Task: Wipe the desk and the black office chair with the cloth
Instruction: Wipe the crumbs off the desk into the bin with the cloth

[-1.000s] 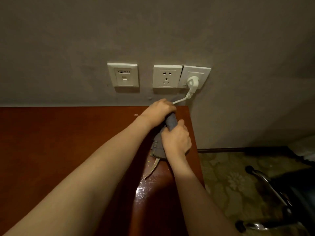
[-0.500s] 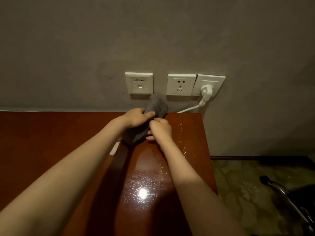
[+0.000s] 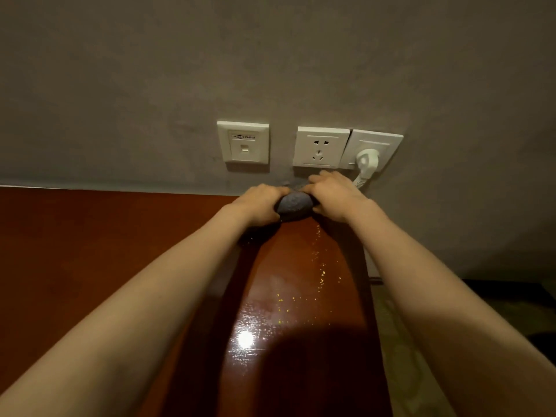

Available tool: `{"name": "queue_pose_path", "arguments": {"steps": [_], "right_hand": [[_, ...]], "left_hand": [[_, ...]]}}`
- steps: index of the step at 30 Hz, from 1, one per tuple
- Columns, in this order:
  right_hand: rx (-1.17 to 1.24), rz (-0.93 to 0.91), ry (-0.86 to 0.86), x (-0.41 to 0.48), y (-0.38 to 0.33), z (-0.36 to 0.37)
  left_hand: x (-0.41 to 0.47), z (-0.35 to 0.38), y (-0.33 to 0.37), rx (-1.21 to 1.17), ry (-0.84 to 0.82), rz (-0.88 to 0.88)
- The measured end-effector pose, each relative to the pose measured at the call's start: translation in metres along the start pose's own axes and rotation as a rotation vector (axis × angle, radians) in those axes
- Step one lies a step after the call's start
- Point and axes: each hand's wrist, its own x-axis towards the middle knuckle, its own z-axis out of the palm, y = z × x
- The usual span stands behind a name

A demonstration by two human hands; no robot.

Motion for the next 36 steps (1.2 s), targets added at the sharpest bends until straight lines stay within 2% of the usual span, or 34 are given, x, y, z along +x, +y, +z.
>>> {"name": "queue_pose_path", "arguments": {"steps": [7,13,23,27,29,33,36], "right_hand": [[0.143,0.135,-0.058,-0.035,0.023,0.011],[0.173,0.115,-0.114,-0.065,0.012,0.015],[0.338,0.105,-0.32,-0.128,-0.024,0.005],[0.298,0.07,-0.414,-0.136,-0.034,-0.008],[0.302,0.09,-0.376,-0.125,-0.028,-0.016],[0.235,0.061,-0.024,-0.077,-0.021,-0.05],[0.227,0.008,0.102,-0.034,-0.042,-0.063]], "left_hand": [[0.019,0.013,0.038,0.01,-0.005,0.086],[-0.004,0.027,0.046,0.015,-0.045,0.123],[-0.061,0.044,0.074,0.016,-0.217,0.217],[-0.077,0.04,0.079,-0.048,-0.337,0.215],[-0.077,0.028,0.076,-0.087,-0.325,0.171],[-0.069,-0.02,0.046,-0.093,-0.011,0.073],[-0.07,-0.048,0.003,-0.031,0.115,-0.014]]}}
